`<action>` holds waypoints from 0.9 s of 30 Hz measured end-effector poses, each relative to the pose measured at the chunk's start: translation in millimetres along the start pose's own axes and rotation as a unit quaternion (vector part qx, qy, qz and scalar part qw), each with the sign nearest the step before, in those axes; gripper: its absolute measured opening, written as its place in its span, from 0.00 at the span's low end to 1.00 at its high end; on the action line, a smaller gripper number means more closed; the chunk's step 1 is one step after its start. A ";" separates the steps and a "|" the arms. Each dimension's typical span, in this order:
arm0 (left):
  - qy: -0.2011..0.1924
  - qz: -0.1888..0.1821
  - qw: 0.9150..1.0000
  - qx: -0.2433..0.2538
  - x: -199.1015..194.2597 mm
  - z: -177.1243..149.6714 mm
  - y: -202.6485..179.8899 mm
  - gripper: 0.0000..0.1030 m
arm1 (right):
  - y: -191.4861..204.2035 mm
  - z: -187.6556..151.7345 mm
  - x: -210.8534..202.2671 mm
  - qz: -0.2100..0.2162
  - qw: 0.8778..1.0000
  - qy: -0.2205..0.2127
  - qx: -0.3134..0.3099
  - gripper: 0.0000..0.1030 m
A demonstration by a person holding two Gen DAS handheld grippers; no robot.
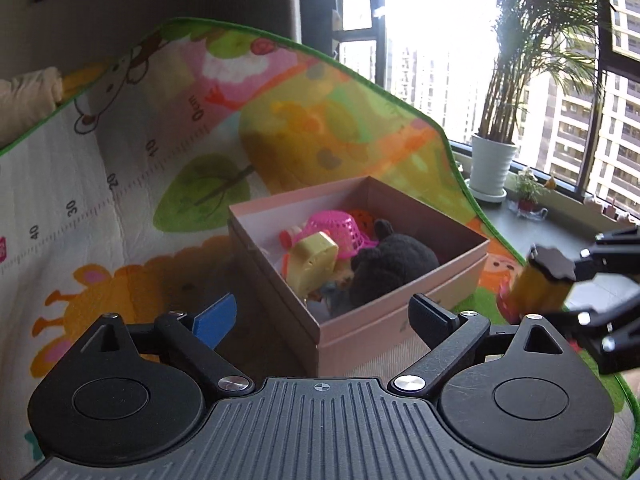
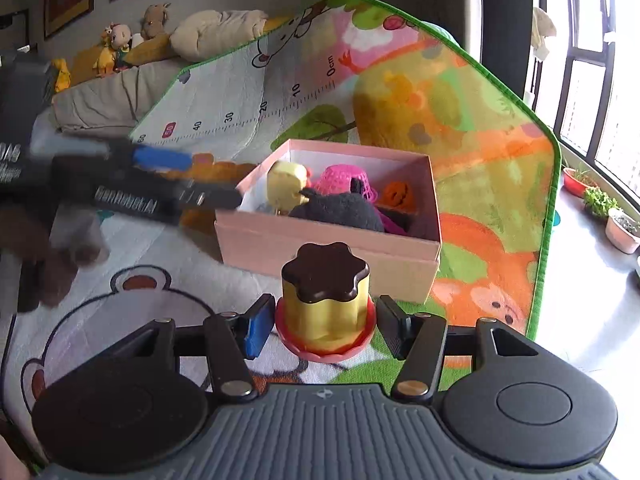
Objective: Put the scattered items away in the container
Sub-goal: 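Lower the pudding toy into the pink box and open the right gripper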
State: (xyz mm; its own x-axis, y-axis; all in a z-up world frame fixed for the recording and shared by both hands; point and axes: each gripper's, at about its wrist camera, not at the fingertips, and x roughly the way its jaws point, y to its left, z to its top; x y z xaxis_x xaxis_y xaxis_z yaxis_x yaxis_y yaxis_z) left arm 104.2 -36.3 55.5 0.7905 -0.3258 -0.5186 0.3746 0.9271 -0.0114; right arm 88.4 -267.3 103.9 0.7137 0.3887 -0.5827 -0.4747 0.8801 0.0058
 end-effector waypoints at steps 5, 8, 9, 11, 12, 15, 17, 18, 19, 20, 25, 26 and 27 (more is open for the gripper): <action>0.018 -0.022 0.999 -0.017 1.0 -13.8 2.3 0.95 | -25.7 64.1 31.1 -0.021 0.999 -0.035 0.022 0.54; 0.024 -0.024 0.999 -0.018 4.7 -15.9 3.2 0.95 | -43.0 96.6 60.2 -0.019 0.998 -0.040 0.041 0.56; 0.025 -0.025 0.999 -0.019 5.2 -16.3 3.5 0.95 | -48.6 104.0 68.2 -0.021 0.998 -0.039 0.049 0.65; 0.024 -0.027 0.999 -0.024 6.2 -16.4 5.2 0.96 | -57.7 110.9 76.0 -0.029 0.997 -0.042 0.061 0.69; 0.024 -0.029 0.999 -0.026 6.9 -16.5 6.2 0.96 | -61.6 111.5 77.2 -0.030 0.996 -0.043 0.065 0.69; 0.024 -0.036 0.998 -0.035 11.0 -18.1 6.0 0.96 | -74.7 102.7 76.9 -0.034 0.995 -0.036 0.089 0.69; 0.025 -0.041 0.998 -0.039 15.9 -17.9 5.5 0.96 | -83.3 89.0 79.4 -0.028 0.993 -0.018 0.115 0.69; 0.024 -0.045 0.998 -0.042 18.5 -18.0 4.9 0.96 | -87.2 80.6 82.4 -0.025 0.991 -0.007 0.128 0.69; 0.024 -0.050 0.997 -0.045 20.4 -17.8 4.4 0.96 | -90.6 72.4 86.0 -0.023 0.990 0.004 0.140 0.69; 0.024 -0.057 0.997 -0.048 22.8 -17.3 3.6 0.96 | -93.0 65.1 89.9 -0.019 0.988 0.015 0.150 0.69; 0.027 -0.074 0.995 -0.057 30.8 -15.2 2.1 0.96 | -97.2 40.6 107.0 0.019 0.979 0.054 0.194 0.69; 0.027 -0.075 0.995 -0.059 31.7 -14.2 2.8 0.96 | -95.2 39.1 108.4 0.027 0.978 0.054 0.198 0.70; 0.026 -0.076 0.995 -0.061 32.5 -13.5 3.7 0.96 | -92.5 39.5 109.2 0.027 0.978 0.052 0.199 0.73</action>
State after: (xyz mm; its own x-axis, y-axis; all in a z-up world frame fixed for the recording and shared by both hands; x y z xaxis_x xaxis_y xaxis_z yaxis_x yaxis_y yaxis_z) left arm 124.7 -41.0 27.1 0.7022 -0.4560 -0.5468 0.4231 0.8849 -0.1946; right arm 230.5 -295.4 71.9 0.6273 0.4266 -0.6515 -0.2585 0.9032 0.3426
